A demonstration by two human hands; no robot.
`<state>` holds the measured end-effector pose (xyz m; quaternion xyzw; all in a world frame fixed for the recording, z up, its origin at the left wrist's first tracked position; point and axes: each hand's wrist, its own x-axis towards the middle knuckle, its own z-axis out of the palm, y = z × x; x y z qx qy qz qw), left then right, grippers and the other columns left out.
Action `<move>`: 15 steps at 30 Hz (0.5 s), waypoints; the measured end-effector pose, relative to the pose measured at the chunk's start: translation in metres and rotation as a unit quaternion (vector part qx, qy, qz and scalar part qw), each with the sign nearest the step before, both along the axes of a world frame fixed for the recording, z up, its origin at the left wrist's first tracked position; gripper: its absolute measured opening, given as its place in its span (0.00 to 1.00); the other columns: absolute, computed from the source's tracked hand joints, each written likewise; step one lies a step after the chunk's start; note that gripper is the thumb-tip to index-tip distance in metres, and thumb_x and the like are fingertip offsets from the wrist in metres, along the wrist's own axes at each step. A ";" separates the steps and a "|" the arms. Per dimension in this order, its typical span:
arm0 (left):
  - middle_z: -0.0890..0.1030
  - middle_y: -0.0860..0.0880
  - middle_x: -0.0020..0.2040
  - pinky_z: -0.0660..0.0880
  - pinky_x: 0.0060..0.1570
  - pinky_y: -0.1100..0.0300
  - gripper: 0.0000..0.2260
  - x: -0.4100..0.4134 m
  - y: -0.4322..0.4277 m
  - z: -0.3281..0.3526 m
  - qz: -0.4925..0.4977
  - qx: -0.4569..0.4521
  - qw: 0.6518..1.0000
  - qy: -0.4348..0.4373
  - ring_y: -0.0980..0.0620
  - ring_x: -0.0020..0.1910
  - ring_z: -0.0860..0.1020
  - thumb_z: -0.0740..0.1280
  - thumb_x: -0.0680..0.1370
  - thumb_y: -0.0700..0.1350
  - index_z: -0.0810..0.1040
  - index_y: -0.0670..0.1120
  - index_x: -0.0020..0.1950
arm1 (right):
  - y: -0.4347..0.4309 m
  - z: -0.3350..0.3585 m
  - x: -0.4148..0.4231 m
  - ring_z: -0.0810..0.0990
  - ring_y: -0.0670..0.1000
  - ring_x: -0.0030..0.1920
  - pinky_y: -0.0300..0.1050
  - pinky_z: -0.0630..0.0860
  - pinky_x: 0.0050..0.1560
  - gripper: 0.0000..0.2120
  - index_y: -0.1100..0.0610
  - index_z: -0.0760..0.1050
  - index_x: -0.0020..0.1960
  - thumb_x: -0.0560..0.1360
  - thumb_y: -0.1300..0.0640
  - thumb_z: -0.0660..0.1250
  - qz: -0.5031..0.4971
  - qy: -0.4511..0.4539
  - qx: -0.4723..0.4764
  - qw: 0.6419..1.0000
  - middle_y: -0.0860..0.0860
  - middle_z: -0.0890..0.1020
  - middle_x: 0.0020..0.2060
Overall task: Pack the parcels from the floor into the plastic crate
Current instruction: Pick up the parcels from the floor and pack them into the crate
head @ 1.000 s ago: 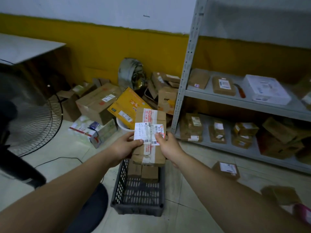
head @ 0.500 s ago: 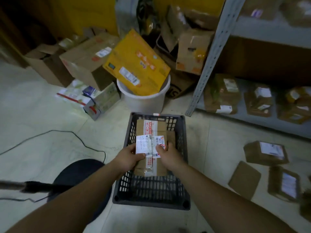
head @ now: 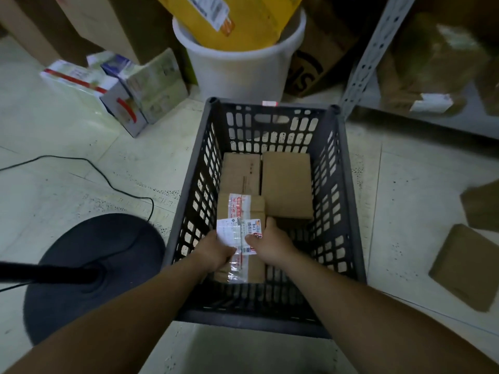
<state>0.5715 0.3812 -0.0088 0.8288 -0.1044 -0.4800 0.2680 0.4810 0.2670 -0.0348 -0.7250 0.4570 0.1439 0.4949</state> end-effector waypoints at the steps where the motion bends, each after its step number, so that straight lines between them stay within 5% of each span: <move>1: 0.82 0.46 0.48 0.79 0.48 0.53 0.06 0.000 0.000 -0.008 -0.005 0.016 1.000 -0.007 0.49 0.44 0.81 0.65 0.76 0.36 0.77 0.44 0.51 | -0.001 -0.006 0.002 0.80 0.54 0.54 0.48 0.78 0.50 0.20 0.58 0.65 0.62 0.76 0.51 0.68 0.008 0.007 0.002 1.000 0.53 0.79 0.59; 6: 0.76 0.38 0.61 0.73 0.55 0.54 0.21 0.004 0.002 -0.044 -0.042 0.123 0.988 -0.084 0.41 0.60 0.76 0.68 0.75 0.42 0.69 0.36 0.65 | 0.001 -0.026 0.010 0.79 0.56 0.56 0.41 0.70 0.42 0.25 0.63 0.64 0.66 0.76 0.53 0.68 0.083 0.049 -0.017 0.995 0.56 0.77 0.61; 11: 0.77 0.39 0.61 0.68 0.35 0.64 0.18 0.012 -0.001 -0.065 -0.099 0.151 0.979 -0.095 0.42 0.60 0.76 0.65 0.77 0.43 0.71 0.36 0.64 | 0.005 -0.054 0.019 0.82 0.53 0.49 0.38 0.72 0.37 0.22 0.62 0.71 0.63 0.73 0.54 0.70 0.077 0.062 0.009 0.995 0.54 0.81 0.55; 15: 0.76 0.42 0.59 0.77 0.48 0.58 0.20 0.012 -0.006 -0.086 -0.110 0.139 0.980 -0.088 0.46 0.55 0.78 0.63 0.78 0.41 0.63 0.38 0.68 | 0.009 -0.082 0.022 0.83 0.53 0.48 0.44 0.80 0.44 0.22 0.61 0.74 0.61 0.71 0.53 0.72 0.052 0.060 0.017 0.997 0.54 0.82 0.53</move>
